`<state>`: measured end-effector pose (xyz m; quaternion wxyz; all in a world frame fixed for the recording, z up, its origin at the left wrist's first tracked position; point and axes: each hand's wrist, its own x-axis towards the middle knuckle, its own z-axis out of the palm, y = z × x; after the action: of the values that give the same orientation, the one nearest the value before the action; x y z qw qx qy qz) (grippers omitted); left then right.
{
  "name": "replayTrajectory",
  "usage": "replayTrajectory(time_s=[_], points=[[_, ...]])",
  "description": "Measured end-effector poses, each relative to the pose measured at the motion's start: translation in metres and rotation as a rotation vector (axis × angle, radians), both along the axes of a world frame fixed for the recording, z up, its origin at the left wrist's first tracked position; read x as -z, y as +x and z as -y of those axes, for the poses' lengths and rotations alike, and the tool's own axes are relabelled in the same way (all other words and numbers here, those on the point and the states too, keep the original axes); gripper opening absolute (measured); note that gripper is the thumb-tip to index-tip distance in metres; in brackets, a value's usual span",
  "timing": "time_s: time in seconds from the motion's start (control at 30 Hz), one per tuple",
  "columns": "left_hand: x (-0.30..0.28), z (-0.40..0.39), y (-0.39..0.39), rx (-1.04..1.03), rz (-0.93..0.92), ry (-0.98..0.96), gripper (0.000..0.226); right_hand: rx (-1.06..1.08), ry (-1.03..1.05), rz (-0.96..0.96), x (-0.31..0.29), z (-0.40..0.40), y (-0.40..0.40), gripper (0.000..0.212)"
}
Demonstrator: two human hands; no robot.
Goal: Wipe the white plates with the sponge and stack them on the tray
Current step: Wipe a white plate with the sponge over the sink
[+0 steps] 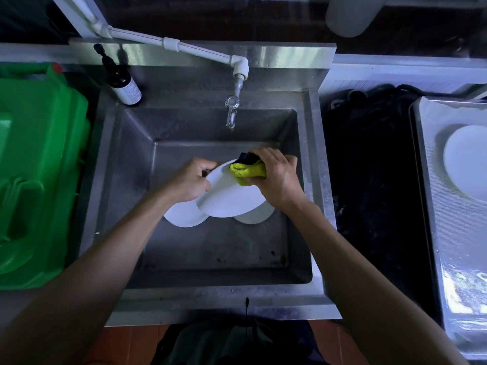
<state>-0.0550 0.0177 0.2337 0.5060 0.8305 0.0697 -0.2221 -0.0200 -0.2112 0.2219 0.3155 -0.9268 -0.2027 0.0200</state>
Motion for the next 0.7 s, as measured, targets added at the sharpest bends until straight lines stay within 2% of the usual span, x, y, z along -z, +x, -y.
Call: replayTrajectory(time_s=[0.1, 0.27, 0.33, 0.57, 0.7], points=[[0.001, 0.004, 0.000, 0.068, 0.059, 0.040, 0.068, -0.020, -0.046, 0.048, 0.001, -0.001, -0.006, 0.048], [0.007, 0.012, -0.008, 0.083, 0.166, 0.133, 0.082, 0.063, -0.083, 0.136, 0.007, 0.001, -0.024, 0.047], [0.011, 0.017, -0.015, 0.011, 0.197, 0.143, 0.081, 0.093, -0.088, 0.170, 0.008, 0.002, -0.029, 0.049], [0.025, 0.034, -0.039, -0.233, 0.224, 0.078, 0.052, 0.147, -0.077, 0.299, 0.008, 0.010, -0.042, 0.047], [0.030, 0.034, -0.056, -0.341, 0.184, 0.063, 0.060, 0.196, -0.038, 0.345, 0.007, 0.013, -0.046, 0.046]])
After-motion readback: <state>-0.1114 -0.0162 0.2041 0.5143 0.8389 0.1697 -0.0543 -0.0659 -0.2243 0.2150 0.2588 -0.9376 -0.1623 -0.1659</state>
